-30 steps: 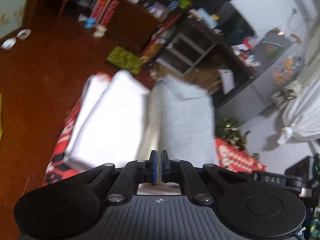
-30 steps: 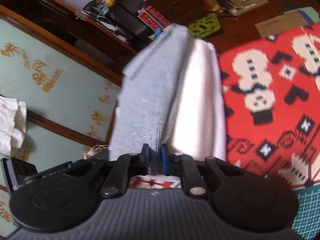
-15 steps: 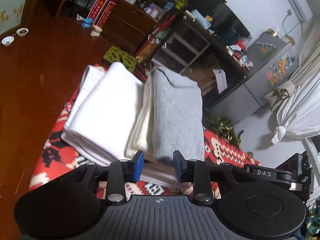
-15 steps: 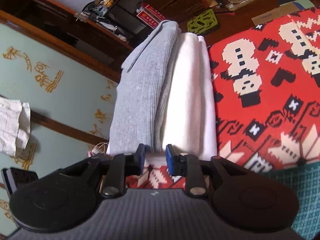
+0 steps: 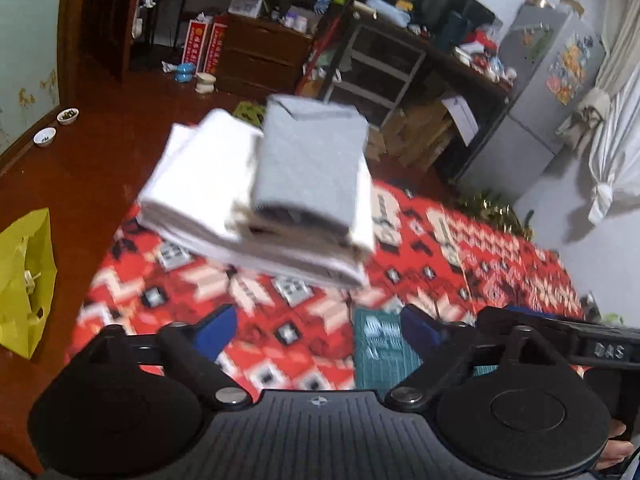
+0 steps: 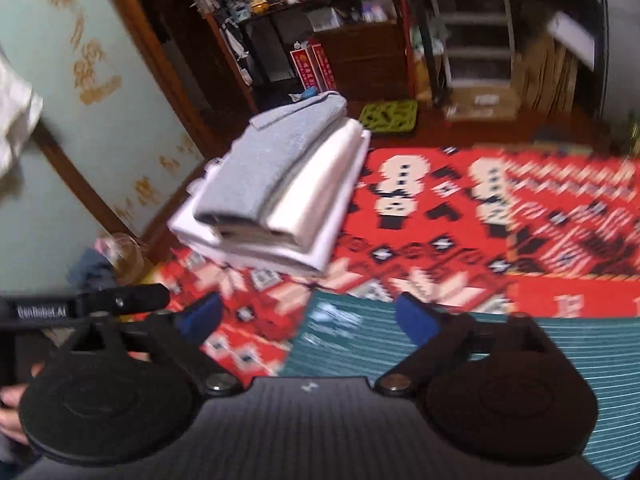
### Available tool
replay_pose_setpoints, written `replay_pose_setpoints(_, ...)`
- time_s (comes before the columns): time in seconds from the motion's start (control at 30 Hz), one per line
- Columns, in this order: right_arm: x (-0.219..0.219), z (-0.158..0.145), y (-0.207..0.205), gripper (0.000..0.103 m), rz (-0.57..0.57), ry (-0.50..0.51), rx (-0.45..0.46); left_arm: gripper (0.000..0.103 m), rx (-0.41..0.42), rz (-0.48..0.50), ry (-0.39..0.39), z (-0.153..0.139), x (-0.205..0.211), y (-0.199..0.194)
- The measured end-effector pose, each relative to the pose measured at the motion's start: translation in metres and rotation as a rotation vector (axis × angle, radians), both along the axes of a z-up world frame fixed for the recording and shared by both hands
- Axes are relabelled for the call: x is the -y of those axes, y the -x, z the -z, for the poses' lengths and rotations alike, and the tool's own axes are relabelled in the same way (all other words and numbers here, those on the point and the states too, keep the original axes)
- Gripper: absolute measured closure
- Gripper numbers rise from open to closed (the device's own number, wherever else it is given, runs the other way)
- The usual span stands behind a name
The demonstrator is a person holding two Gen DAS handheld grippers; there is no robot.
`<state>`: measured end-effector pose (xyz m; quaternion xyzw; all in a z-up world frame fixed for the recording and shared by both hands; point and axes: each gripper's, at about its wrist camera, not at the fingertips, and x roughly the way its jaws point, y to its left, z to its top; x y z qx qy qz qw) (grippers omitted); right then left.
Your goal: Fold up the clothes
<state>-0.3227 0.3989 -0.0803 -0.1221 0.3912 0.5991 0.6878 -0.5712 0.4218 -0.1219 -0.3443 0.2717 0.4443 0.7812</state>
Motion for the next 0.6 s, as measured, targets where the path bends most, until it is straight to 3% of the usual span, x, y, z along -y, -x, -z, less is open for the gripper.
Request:
replay_pose_setpoints(0.07, 0.02, 0.001, 0.004, 0.001, -0.004, 0.017, 0.063, 0.008, -0.058, 0.009, 0.012, 0.006, 0.013, -0.011)
replay_pose_setpoints(0.2, 0.049, 0.015, 0.004, 0.001, 0.025, 0.084, 0.105, 0.008, -0.143, 0.023, 0.062, 0.028, 0.037, -0.026)
replay_pose_setpoints(0.37, 0.074, 0.041, -0.001, 0.001, 0.04, 0.196, 0.124, 0.008, -0.32, -0.002, 0.024, 0.051, 0.067, -0.049)
replay_pose_setpoints(0.5, 0.09, 0.056, -0.005, 0.001, 0.003, 0.236, 0.116, 0.008, -0.358, 0.062, 0.038, 0.067, 0.085, -0.064)
replay_pose_setpoints(0.6, 0.105, 0.052, -0.003, 0.001, 0.049, 0.225, 0.129, 0.009, -0.373, 0.059, 0.042, 0.068, 0.099, -0.072)
